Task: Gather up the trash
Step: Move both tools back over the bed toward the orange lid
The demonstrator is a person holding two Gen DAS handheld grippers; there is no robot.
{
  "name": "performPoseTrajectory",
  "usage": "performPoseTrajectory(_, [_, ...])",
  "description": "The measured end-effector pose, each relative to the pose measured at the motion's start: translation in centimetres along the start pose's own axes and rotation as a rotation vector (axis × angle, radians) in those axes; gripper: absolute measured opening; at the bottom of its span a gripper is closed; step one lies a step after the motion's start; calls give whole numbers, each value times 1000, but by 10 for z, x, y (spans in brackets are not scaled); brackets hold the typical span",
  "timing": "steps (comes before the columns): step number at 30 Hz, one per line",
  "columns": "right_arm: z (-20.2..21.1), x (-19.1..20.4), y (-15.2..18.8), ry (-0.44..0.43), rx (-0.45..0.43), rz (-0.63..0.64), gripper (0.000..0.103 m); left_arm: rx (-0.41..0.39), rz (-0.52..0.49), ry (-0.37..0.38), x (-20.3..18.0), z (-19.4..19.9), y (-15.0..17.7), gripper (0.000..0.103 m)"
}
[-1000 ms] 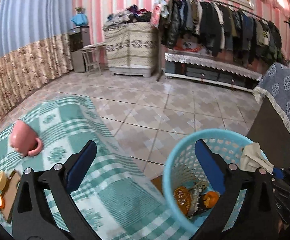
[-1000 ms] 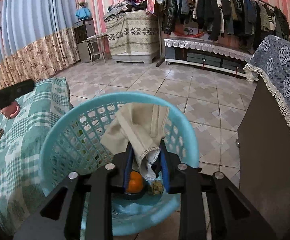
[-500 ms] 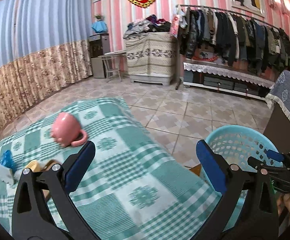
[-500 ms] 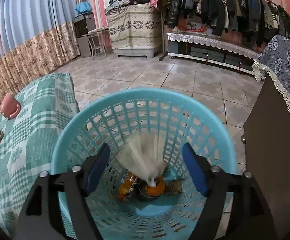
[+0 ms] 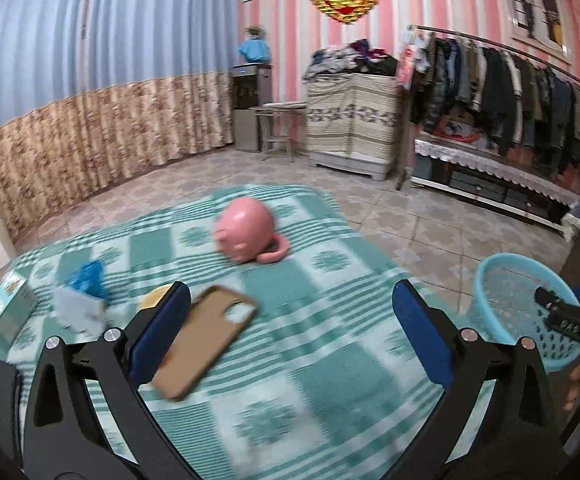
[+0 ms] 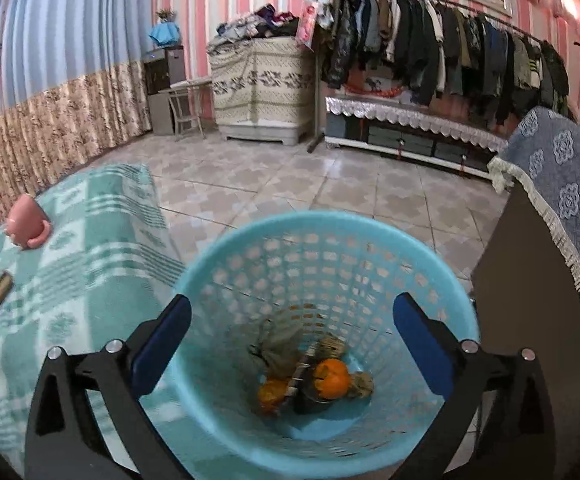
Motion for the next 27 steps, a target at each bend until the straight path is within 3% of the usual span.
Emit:
performPoseTrajectory(10, [8, 138, 14, -209, 9, 171, 99, 50, 80, -131, 115, 4, 39, 98])
performPoseTrajectory(16, [14, 196, 26, -269, 13, 273, 99, 82, 152, -168, 173, -2, 58, 98])
performPoseTrajectory(22, [7, 235, 32, -280, 7, 333, 99, 134, 211, -155, 198, -18, 75, 98])
performPoseTrajectory(27, [-3, 239, 48, -264, 24, 385, 99, 162, 171, -149, 188, -34, 80, 98])
Point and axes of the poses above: each gripper's, at about its wrist camera, not at the fingertips, and z roughly against the way its jaws point, x to its left, y to its underside, the point moved 10 cm from there along -z, roughly the way its jaws point, and after that the axes turned 1 degree about y, right-handed, at the moved point
